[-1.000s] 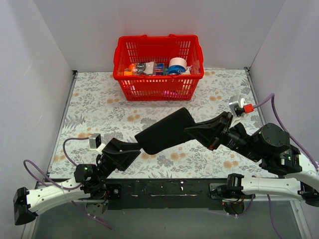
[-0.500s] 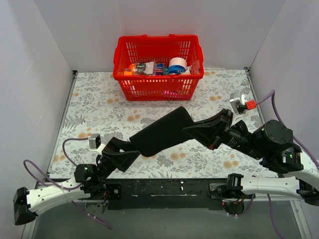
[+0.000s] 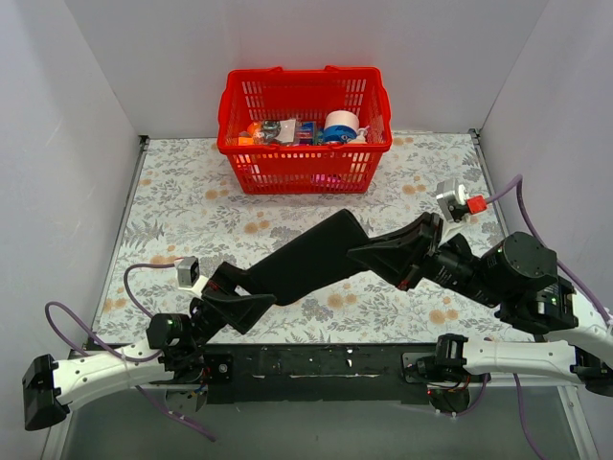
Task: Sort the hair-cutting tools
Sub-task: Adjust the hairdressing tool bag.
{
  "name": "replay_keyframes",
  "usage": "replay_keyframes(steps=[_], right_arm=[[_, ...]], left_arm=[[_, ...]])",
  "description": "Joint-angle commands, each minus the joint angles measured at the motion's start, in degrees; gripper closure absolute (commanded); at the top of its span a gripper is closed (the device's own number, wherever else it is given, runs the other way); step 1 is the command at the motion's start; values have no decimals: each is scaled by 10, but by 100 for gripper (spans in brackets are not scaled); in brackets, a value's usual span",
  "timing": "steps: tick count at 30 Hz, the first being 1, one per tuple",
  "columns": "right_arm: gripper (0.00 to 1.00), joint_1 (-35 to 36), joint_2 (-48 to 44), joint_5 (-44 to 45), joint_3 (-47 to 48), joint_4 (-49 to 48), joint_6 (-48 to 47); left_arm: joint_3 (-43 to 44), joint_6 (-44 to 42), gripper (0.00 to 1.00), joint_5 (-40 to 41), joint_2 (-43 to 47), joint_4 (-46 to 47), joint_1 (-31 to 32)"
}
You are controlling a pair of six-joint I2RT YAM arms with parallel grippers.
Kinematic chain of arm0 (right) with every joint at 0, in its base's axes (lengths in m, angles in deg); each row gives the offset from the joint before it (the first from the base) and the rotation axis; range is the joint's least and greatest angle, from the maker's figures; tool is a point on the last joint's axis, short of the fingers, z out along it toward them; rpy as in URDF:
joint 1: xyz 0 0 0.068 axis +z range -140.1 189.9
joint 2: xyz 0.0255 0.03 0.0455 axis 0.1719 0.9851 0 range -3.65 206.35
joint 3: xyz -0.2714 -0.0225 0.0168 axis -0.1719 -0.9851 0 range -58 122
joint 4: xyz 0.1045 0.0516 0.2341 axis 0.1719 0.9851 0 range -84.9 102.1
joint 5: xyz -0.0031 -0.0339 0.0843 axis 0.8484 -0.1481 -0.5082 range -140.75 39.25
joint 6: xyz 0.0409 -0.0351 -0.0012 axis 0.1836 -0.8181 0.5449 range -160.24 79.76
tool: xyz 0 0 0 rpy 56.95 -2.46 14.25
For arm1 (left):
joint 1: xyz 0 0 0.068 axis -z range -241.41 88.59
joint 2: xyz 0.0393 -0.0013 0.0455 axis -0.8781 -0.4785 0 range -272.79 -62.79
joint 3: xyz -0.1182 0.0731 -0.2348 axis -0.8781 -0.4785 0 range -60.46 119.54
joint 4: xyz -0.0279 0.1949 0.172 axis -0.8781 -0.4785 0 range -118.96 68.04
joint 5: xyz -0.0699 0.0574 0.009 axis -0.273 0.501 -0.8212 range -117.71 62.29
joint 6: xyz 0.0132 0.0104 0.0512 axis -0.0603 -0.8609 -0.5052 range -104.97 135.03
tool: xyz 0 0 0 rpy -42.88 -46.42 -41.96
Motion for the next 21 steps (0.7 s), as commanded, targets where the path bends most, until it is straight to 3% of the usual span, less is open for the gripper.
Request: replay_keyframes(steps=[1,10,15,21], right_arm=[[99,2,-1,-28,-8,-96,21],[99,3,9,-45,-30,-121,29],[99,3,4,-39,-34,-126,25],[99,2,-6,-32,-42,-132,18]], left_arm=[[25,-26,32,-12,-7,8,-1],[60,-41,41,-42,-2,-5,0],[78,-41,70,-52,-8,-11,0],[92,-39,89,-85,-20,-18,0]])
